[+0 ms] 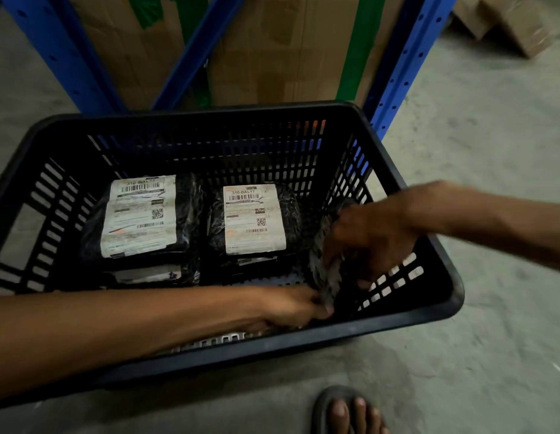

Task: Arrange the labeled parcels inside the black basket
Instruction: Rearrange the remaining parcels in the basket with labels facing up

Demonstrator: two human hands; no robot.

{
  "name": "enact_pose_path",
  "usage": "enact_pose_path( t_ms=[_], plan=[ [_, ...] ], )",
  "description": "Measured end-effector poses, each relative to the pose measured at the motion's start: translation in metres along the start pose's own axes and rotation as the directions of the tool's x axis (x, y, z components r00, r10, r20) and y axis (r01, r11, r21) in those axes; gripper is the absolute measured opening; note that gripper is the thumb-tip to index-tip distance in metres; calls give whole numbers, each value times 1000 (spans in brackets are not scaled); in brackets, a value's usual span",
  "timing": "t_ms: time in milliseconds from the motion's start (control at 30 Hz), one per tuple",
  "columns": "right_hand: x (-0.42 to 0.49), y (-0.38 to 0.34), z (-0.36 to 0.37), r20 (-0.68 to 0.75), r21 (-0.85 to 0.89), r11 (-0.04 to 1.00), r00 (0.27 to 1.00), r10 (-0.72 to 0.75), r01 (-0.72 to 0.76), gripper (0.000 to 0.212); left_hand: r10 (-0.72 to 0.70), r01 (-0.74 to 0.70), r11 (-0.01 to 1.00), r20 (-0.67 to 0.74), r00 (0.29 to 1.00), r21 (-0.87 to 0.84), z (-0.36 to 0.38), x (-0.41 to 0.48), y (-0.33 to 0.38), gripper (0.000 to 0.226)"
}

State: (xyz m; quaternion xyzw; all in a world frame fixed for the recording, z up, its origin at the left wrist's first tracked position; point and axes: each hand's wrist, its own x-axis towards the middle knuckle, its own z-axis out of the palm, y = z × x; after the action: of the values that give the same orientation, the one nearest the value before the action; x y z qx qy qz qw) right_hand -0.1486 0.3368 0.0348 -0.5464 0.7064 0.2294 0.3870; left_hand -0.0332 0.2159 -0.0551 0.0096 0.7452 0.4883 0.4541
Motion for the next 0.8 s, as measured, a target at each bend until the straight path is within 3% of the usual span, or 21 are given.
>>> enact_pose_path(
  t_ms=[67,167,200,267,300,367,433,500,567,733,800],
  plan=[
    [-13,12,-21,-35,339,938,997,-69,77,41,5,-5,1000,25,1000,-17,-18,-23,-2,49],
    [-31,33,-45,-191,677,716,980,-53,171,39,55,-65,984,-64,996,-165,-53,-72,0,52],
    [-33,41,-49,-238,766,612,971,-17,198,44,89,-122,961,-139,986,-247,-65,-84,-3,55],
    [-30,52,-54,-279,924,296,957,82,243,52,162,-264,860,-256,953,-436,-85,-107,-7,53],
    [-26,52,-55,-284,955,122,950,132,269,51,176,-319,786,-303,936,-529,-92,-115,-8,49],
    [-9,50,-54,-260,951,-92,925,278,295,48,112,-387,694,-441,891,-607,-103,-120,-8,44],
    [12,45,-51,-160,922,-255,887,433,291,57,-22,-410,715,-604,797,-566,-108,-114,-4,41],
    [31,39,-50,-63,871,-391,857,512,298,56,-142,-381,735,-677,722,-561,-109,-100,1,30],
    [45,28,-51,-75,841,-433,863,500,324,50,-226,-345,746,-704,673,-570,-113,-85,1,31],
    [78,14,-39,-193,835,-317,778,598,450,12,-272,-262,842,-789,551,-473,-136,-56,-3,42],
    [94,16,-34,-190,844,-258,710,678,471,14,-270,-178,894,-812,517,-410,-142,-50,-6,42]
  ],
)
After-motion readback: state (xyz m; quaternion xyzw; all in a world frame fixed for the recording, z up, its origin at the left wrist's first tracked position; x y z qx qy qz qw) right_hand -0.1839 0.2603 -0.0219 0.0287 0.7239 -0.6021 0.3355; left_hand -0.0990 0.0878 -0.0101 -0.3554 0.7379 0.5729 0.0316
